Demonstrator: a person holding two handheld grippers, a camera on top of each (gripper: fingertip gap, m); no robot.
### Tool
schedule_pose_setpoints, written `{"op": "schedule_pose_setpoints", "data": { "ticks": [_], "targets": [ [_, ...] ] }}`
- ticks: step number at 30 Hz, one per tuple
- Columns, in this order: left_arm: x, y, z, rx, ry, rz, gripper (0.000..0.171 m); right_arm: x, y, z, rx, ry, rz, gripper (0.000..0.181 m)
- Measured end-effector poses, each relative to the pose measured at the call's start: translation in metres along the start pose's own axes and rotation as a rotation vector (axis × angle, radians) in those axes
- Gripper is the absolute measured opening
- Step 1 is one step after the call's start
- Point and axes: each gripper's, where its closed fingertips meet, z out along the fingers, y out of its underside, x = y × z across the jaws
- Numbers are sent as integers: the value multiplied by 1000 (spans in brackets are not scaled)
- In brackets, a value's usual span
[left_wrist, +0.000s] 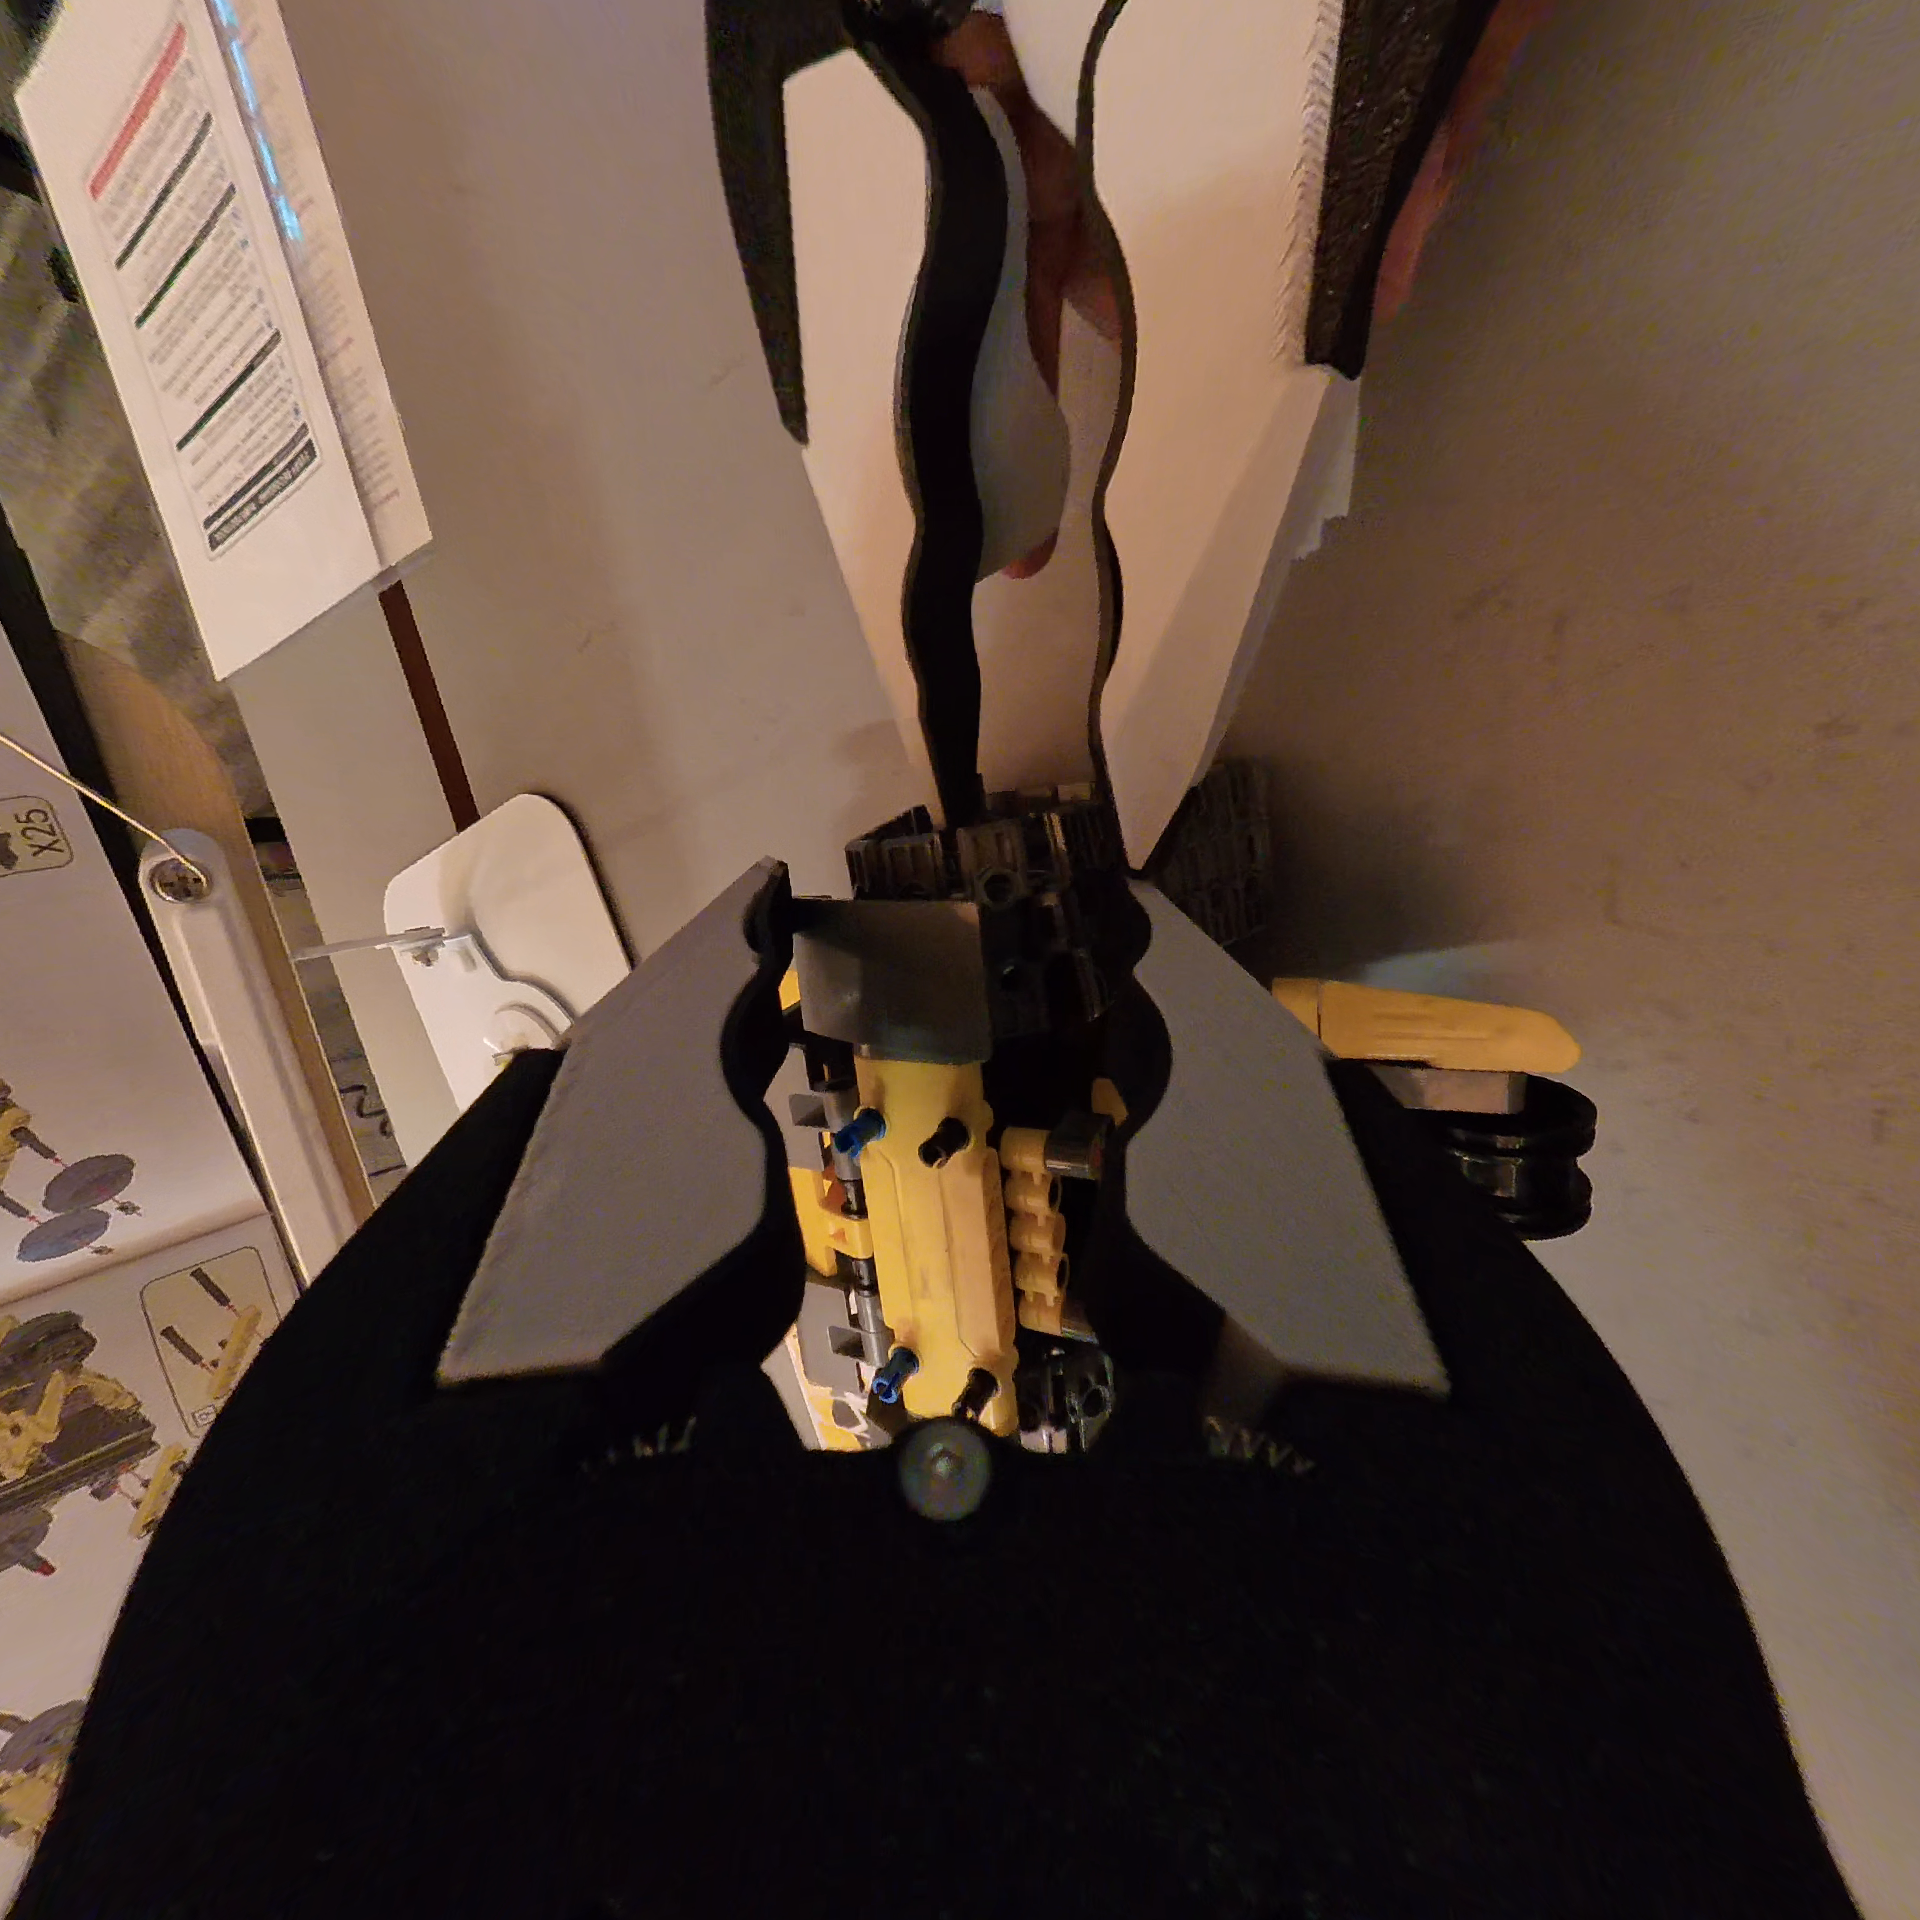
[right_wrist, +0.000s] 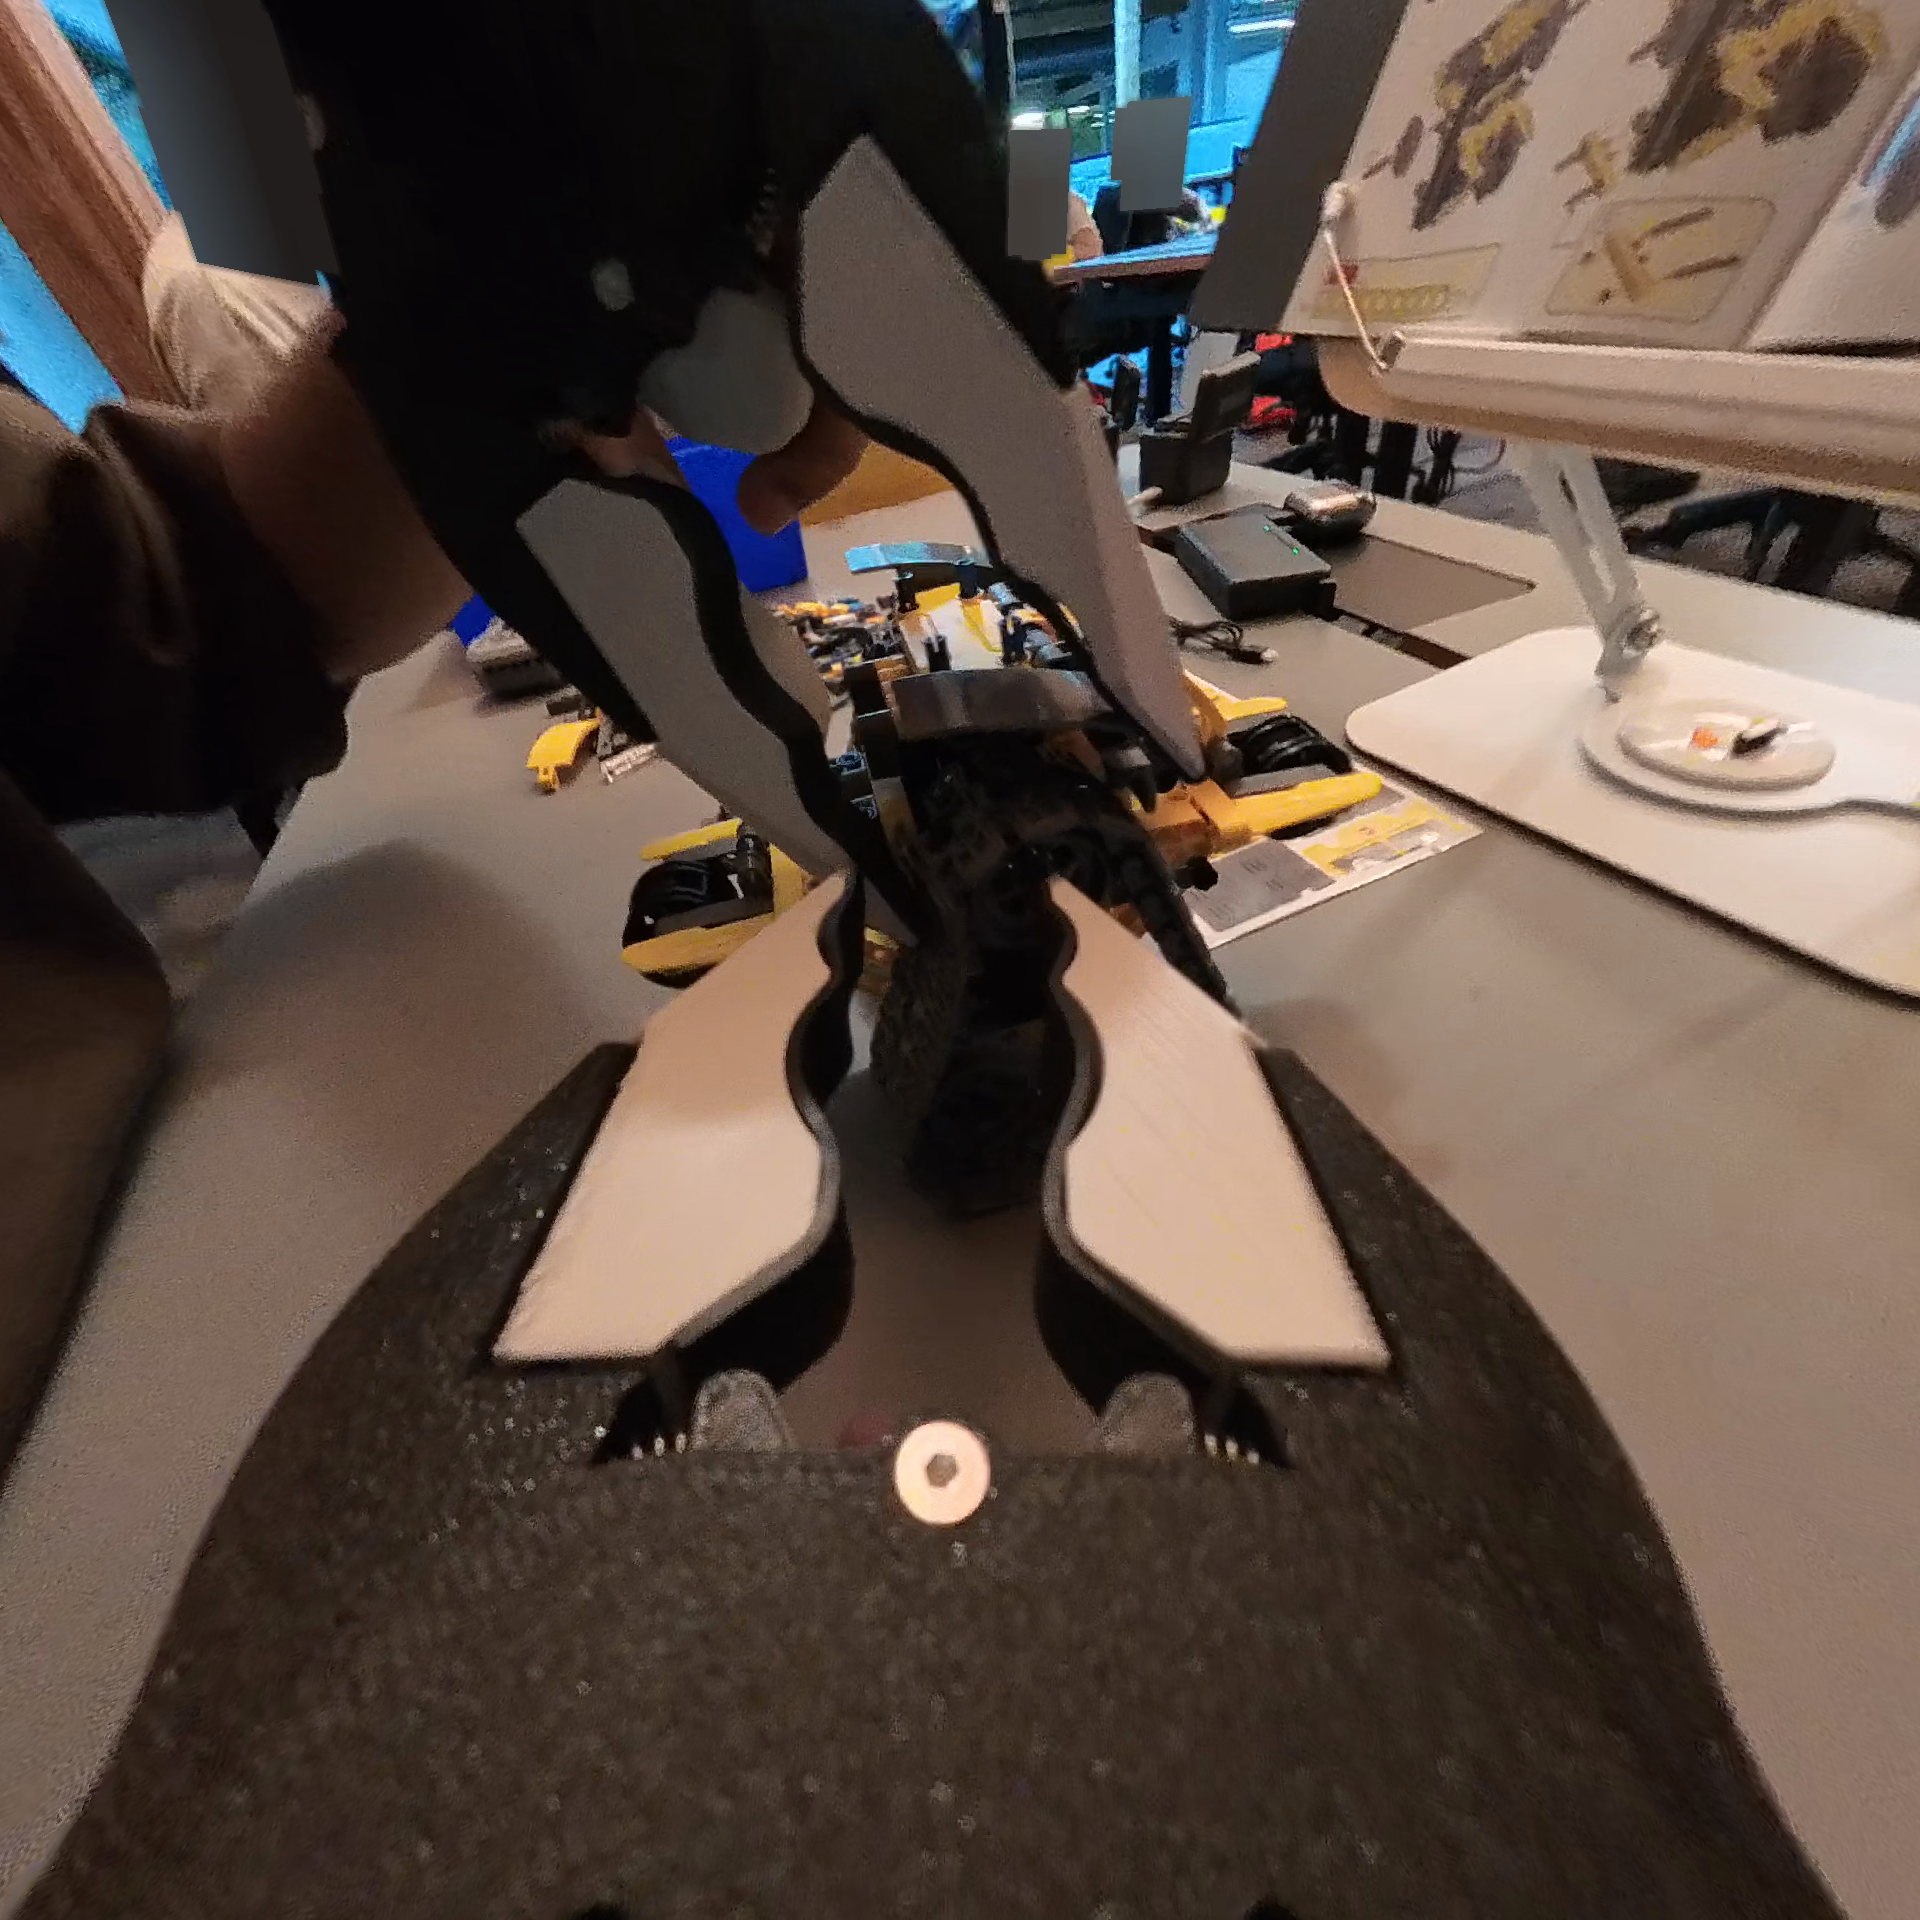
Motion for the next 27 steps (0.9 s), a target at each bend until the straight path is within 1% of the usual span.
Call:
{"op": "schedule_pose_setpoints", "data": {
  "ticks": [3,9,10,12,13,14,15,17,18,20,23,26,27],
  "targets": [
    [0,0,0,8,-14,6,58,-1,-1,0,-4,5,-87,30],
    [-1,2,0,21,-17,-4,58,-2,-2,2,-2,30,-135,25],
    [-1,2,0,24,-16,-6,58,-2,-2,2,-11,45,-157,25],
    [-1,2,0,26,-20,-3,58,3,-5,-1,-23,116,-231,16],
    [-1,2,0,26,-22,-1,58,5,-9,-4,-8,153,-283,15],
    [-1,2,0,26,-25,-2,58,5,-14,-7,13,189,-331,17],
    [-1,2,0,28,-26,-2,58,6,-19,-9,32,226,-372,22],
    [-1,2,0,32,-26,-3,58,6,-21,-6,14,257,-430,45],
    [-1,2,0,32,-25,-3,58,7,-18,-4,-15,264,-445,52],
    [-1,2,0,32,-29,1,58,7,-17,-3,-19,249,-449,52],
    [-1,2,0,31,-34,10,58,15,-11,-4,-73,196,-437,59],
    [0,2,0,30,-36,17,58,17,-8,3,-134,80,-395,63],
    [0,2,0,30,-37,20,58,17,-7,6,-151,33,-376,62]
  ]
}}
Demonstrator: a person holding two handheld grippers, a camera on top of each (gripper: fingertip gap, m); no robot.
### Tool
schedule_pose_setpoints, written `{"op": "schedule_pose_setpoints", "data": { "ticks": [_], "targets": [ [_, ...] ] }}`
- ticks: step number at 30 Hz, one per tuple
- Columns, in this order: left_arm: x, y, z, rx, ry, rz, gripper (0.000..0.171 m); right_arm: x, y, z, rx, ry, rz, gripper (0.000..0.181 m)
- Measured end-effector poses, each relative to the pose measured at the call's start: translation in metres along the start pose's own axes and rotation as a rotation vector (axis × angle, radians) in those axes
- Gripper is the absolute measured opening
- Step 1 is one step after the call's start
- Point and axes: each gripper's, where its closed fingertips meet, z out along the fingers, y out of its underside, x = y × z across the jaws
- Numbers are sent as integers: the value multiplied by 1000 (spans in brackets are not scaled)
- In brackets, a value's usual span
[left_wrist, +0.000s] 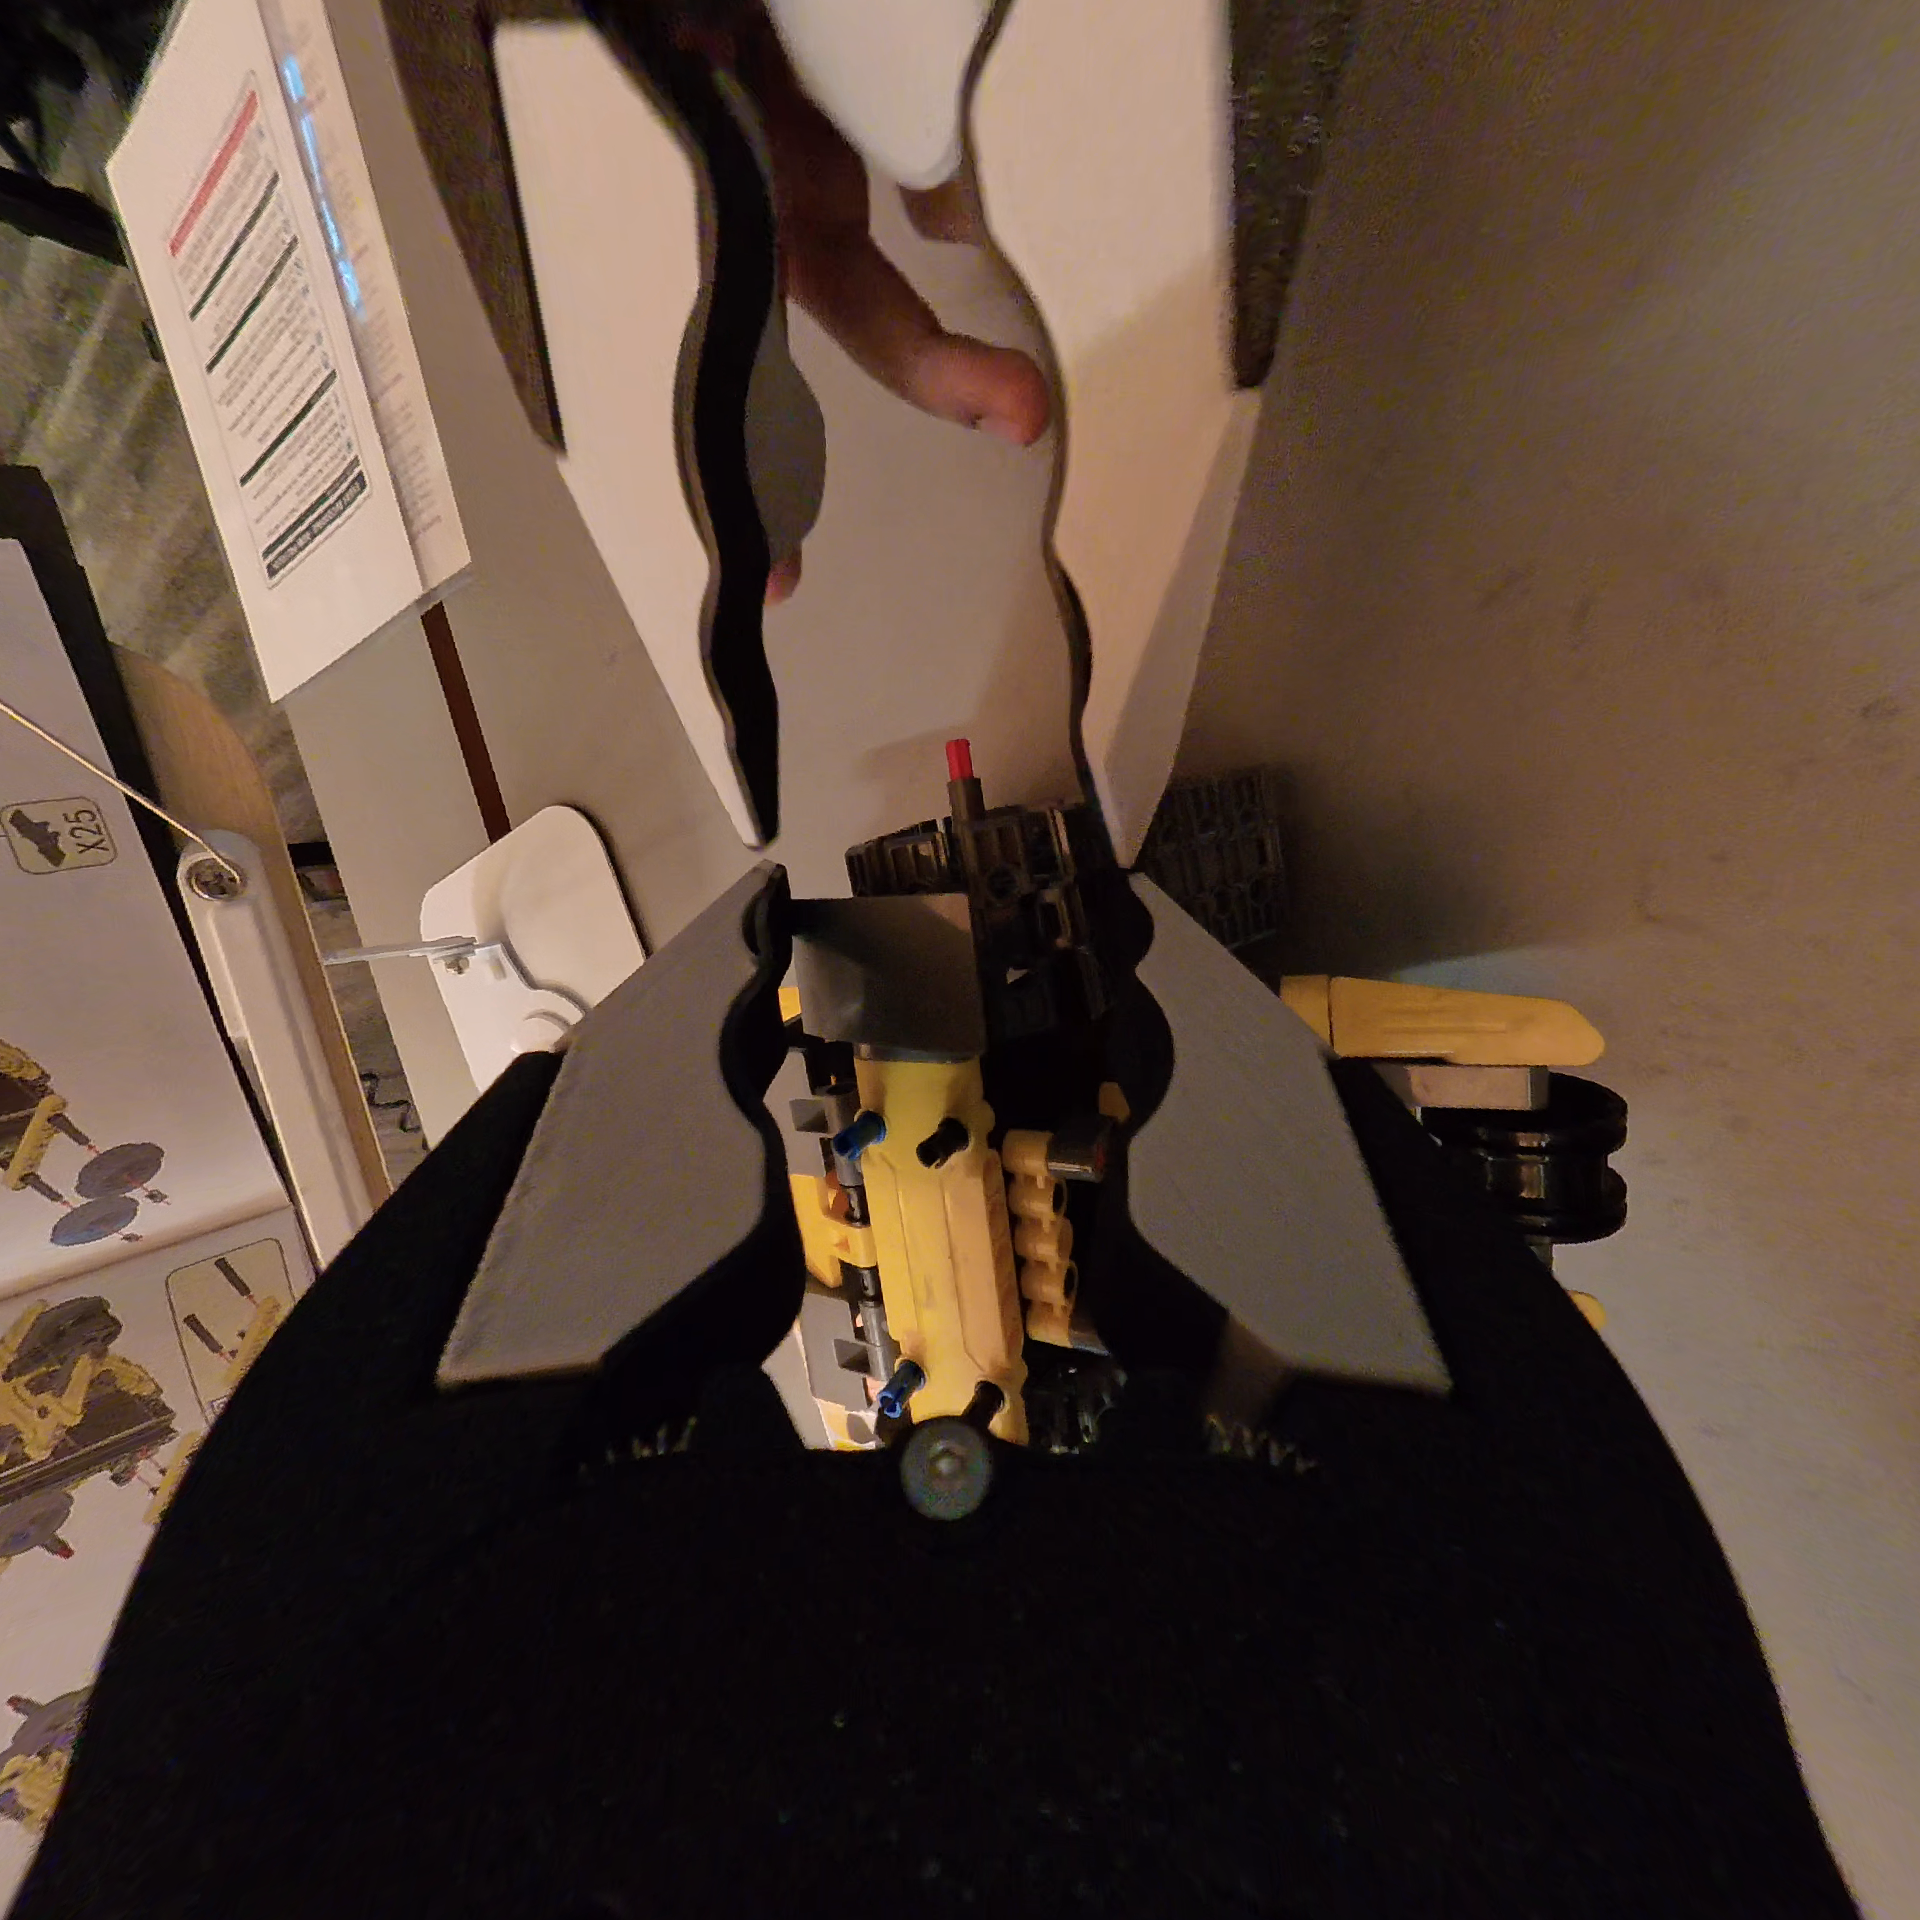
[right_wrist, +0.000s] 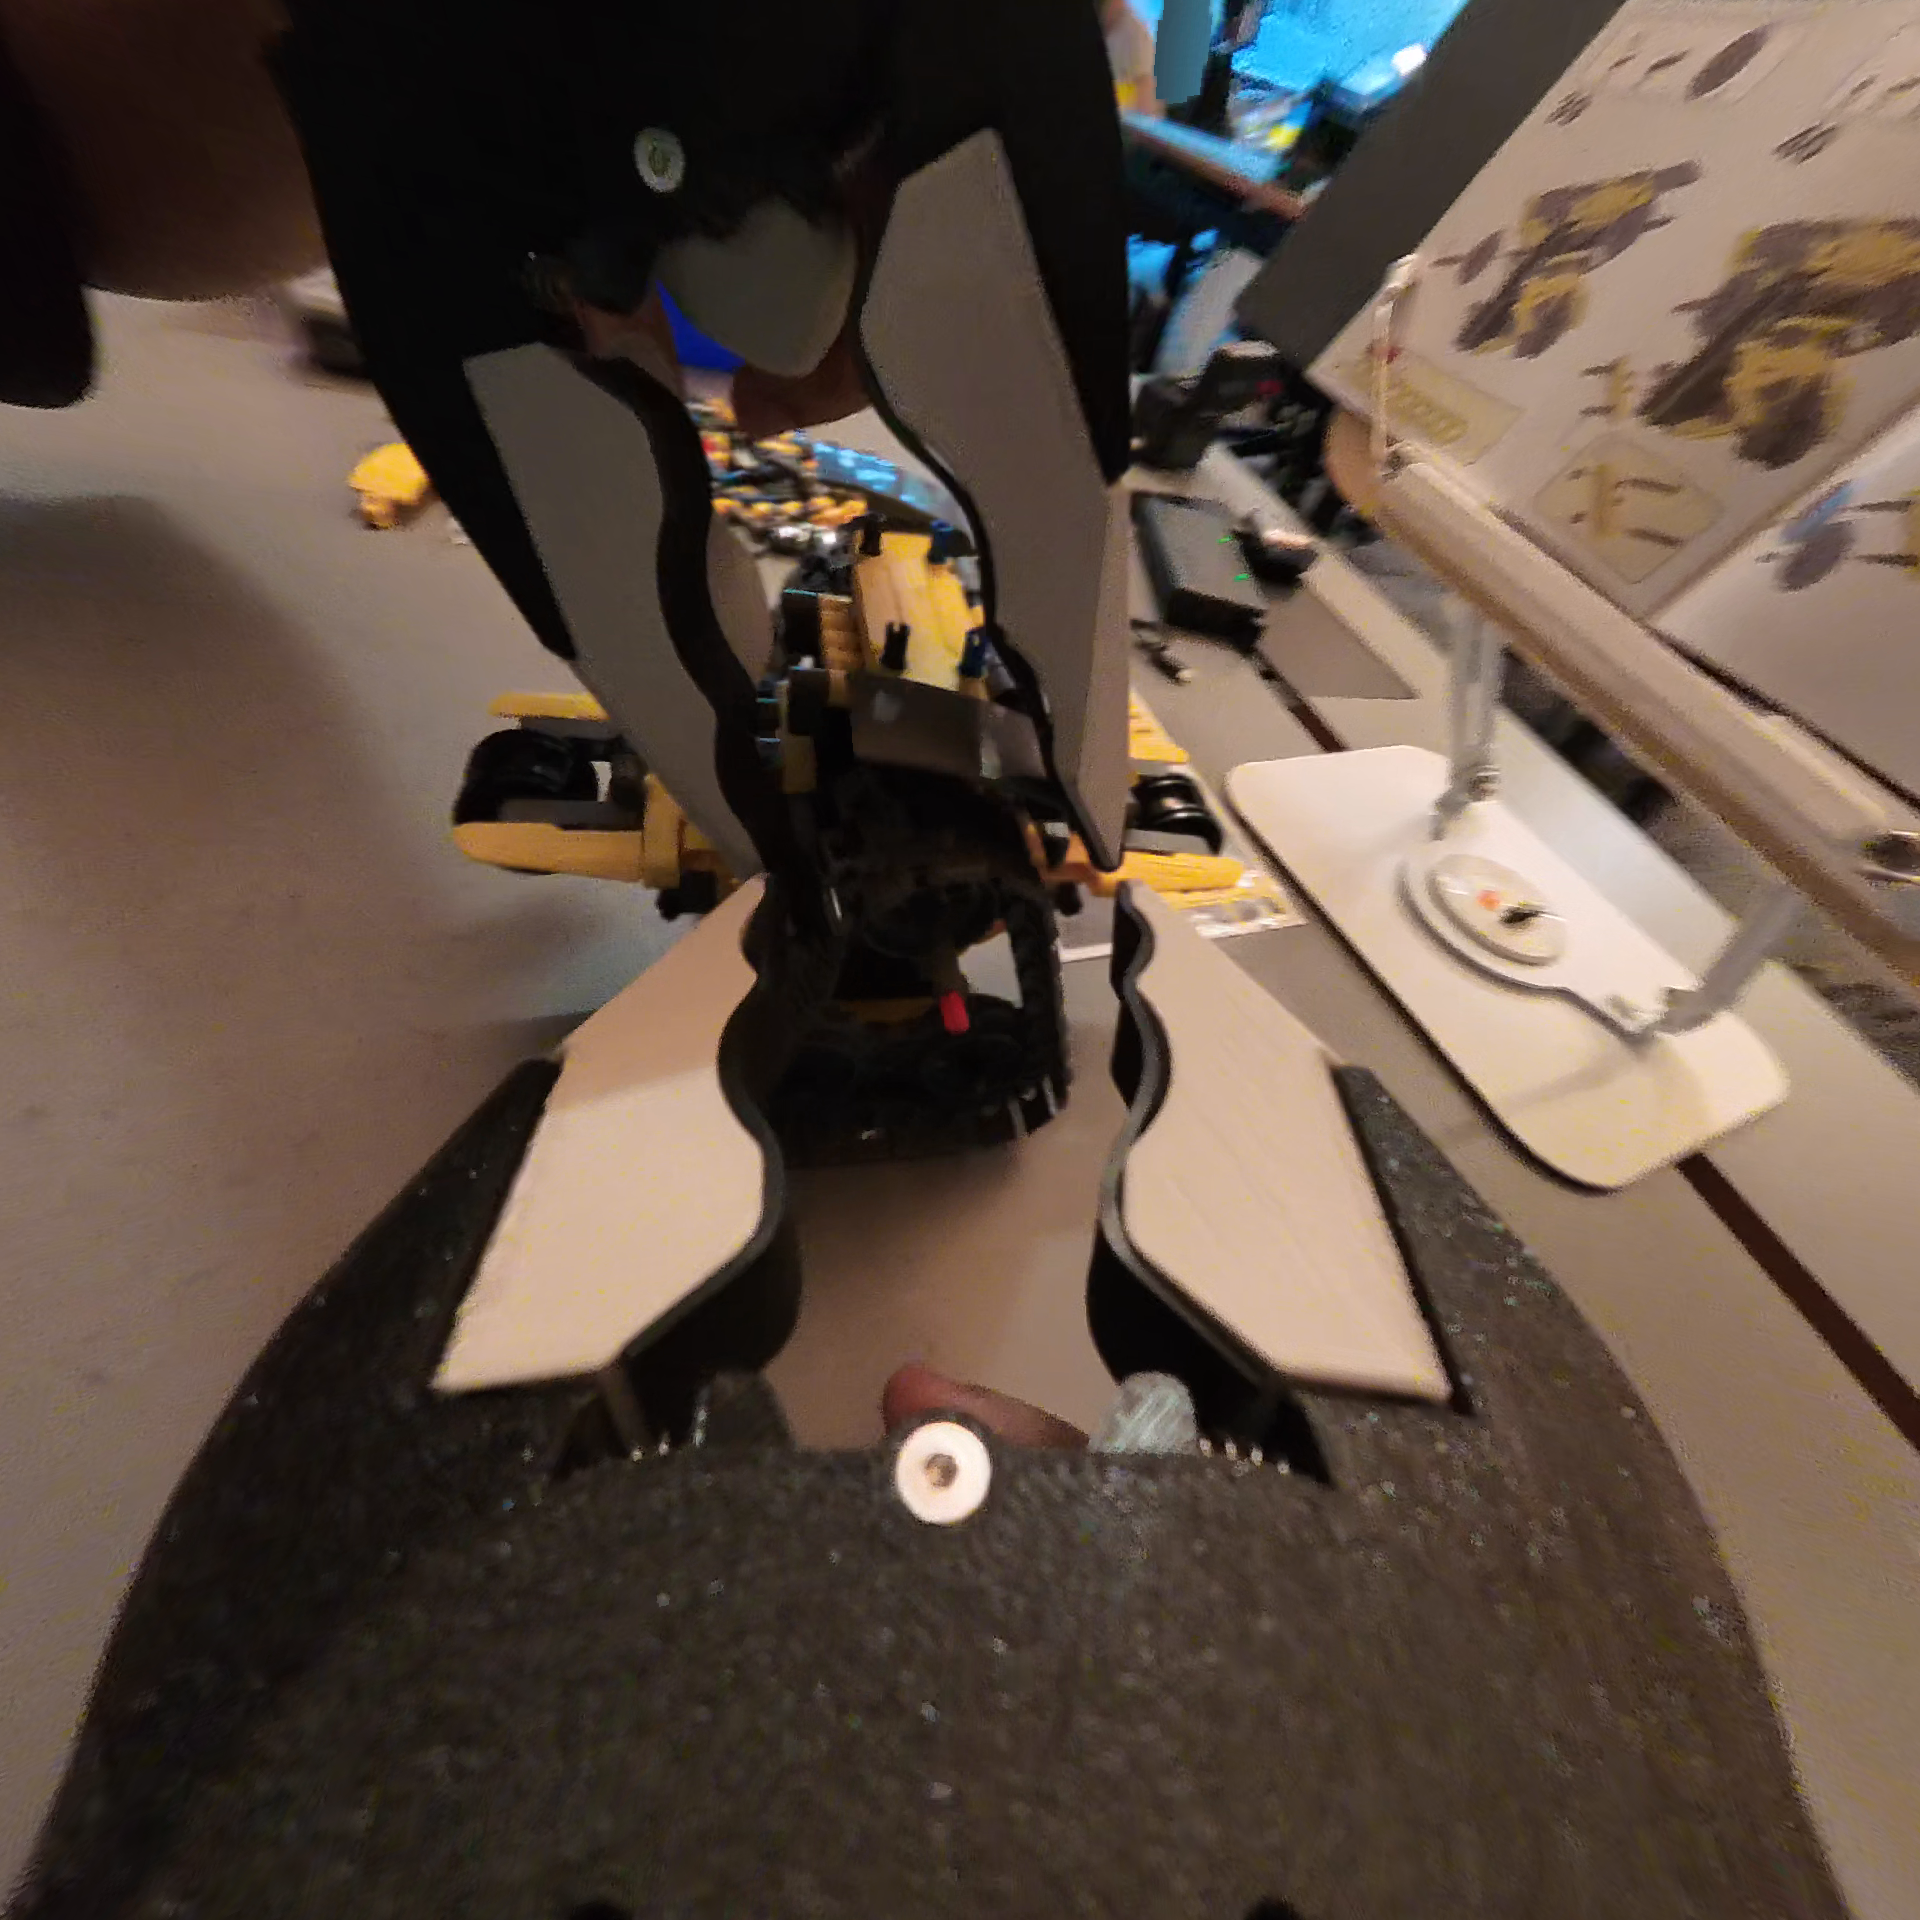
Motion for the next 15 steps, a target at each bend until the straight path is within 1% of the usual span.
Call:
{"op": "schedule_pose_setpoints", "data": {
  "ticks": [3,5,7,15],
  "targets": [
    [1,0,-1,15,-4,4,58,-2,2,5,-12,-129,72,61],
    [1,0,-1,21,-6,10,58,-5,3,7,-2,-178,122,60],
    [1,0,-1,28,-4,10,58,-7,4,7,14,-202,161,55],
    [0,1,0,52,0,2,58,-5,4,9,40,-215,186,54]
  ]
}}
